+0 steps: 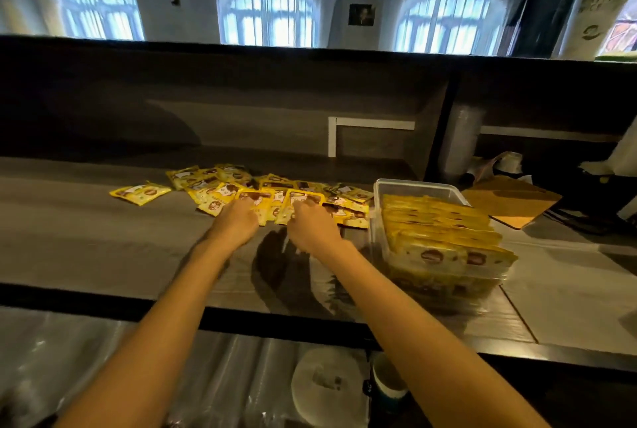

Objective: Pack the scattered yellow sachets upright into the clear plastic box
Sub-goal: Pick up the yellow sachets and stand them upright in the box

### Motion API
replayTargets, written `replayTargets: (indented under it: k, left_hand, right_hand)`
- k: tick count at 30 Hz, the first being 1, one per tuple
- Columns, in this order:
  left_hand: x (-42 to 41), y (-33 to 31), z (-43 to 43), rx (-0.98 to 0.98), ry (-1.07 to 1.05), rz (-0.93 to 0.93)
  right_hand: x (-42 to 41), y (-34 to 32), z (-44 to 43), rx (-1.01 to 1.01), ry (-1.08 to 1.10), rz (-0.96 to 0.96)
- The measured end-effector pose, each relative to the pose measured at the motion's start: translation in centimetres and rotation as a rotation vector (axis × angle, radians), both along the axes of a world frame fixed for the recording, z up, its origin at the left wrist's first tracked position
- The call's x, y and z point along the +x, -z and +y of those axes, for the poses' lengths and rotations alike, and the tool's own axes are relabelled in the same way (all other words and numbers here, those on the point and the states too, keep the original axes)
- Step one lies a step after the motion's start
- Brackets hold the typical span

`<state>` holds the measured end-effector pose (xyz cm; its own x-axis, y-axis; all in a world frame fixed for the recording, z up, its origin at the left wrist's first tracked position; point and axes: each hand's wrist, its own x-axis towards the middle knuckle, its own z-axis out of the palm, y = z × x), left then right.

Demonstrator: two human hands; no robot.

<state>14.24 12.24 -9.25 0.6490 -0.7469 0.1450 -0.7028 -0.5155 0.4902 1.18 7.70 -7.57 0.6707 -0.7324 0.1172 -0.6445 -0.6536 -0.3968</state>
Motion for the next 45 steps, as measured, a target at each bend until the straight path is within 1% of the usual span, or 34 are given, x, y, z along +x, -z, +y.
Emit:
replayTargets:
  k: [3, 6, 9, 11, 14, 16, 18, 19, 20, 22, 23, 25, 28, 30, 32, 35, 38, 42, 45]
  left_hand:
    - [1.0, 2.2, -0.1, 0.167, 0.117, -0.026]
    - [0.9, 2.9, -0.1, 0.282, 0.156, -0.070]
    - [0.5, 2.4, 0.0, 0.299, 0.149, -0.168]
    - [0.0, 2.0, 0.1, 0.343, 0.144, -0.214]
    - [-1.2, 1.6, 0.5, 0.437, 0.118, -0.255]
    - [-1.7, 1.1, 0.9, 0.457, 0.109, -0.296]
    - [-1.4, 0.4, 1.1, 0.438, 0.096, -0.301]
    - [-1.1, 0.1, 1.2, 0.401, 0.090, -0.263]
    - [-0.8, -0.2, 1.4, 0.353, 0.089, -0.210]
    - [-0.2, -0.5, 1.5, 0.273, 0.103, -0.126]
    - [0.1, -0.5, 1.5, 0.255, 0.127, -0.095]
    - [0.7, -0.1, 1.5, 0.246, 0.187, -0.015]
    - [1.2, 0.5, 1.8, 0.273, 0.224, 0.069]
    - [1.1, 0.7, 2.0, 0.260, 0.215, 0.025]
    - [0.9, 0.7, 2.0, 0.236, 0.185, -0.042]
    - [0.6, 0.8, 1.9, 0.202, 0.106, -0.055]
    - [0.6, 1.0, 1.9, 0.129, 0.014, 0.020]
    - [0.2, 1.0, 2.4, -0.007, -0.064, 0.100]
    - [-0.4, 0.4, 2.9, -0.096, -0.092, 0.147]
  right_hand:
    - [0.6, 1.9, -1.4, 0.064, -0.028, 0.140]
    - [0.8, 2.8, -2.5, 0.023, -0.032, 0.223]
    - [0.6, 2.7, -2.5, -0.081, -0.006, 0.262]
    - [0.4, 2.2, -2.1, -0.108, -0.016, 0.278]
    - [-0.1, 1.2, -1.2, -0.136, -0.064, 0.254]
    - [-0.5, 0.7, -0.9, -0.154, -0.075, 0.230]
    - [-0.6, 0.4, -1.0, -0.188, -0.096, 0.219]
    - [-0.6, 0.4, -1.3, -0.176, -0.122, 0.202]
    - [-0.5, 0.4, -1.6, -0.145, -0.163, 0.174]
    - [-0.1, 0.5, -1.9, -0.001, -0.259, 0.163]
    - [0.1, 0.5, -1.9, 0.066, -0.295, 0.186]
    - [0.7, 0.7, -1.9, 0.111, -0.337, 0.269]
    - [1.5, 1.2, -1.9, 0.035, -0.321, 0.389]
    - [1.5, 0.8, -1.7, -0.063, -0.266, 0.479]
    - [1.4, 0.3, -1.5, -0.110, -0.227, 0.506]
    - [1.0, -0.1, -1.6, -0.004, -0.183, 0.419]
    - [0.5, -0.2, -1.6, 0.100, -0.194, 0.350]
    - [0.4, 0.0, -0.9, 0.150, -0.181, 0.217]
    - [0.5, 0.0, -0.5, 0.152, -0.115, 0.204]
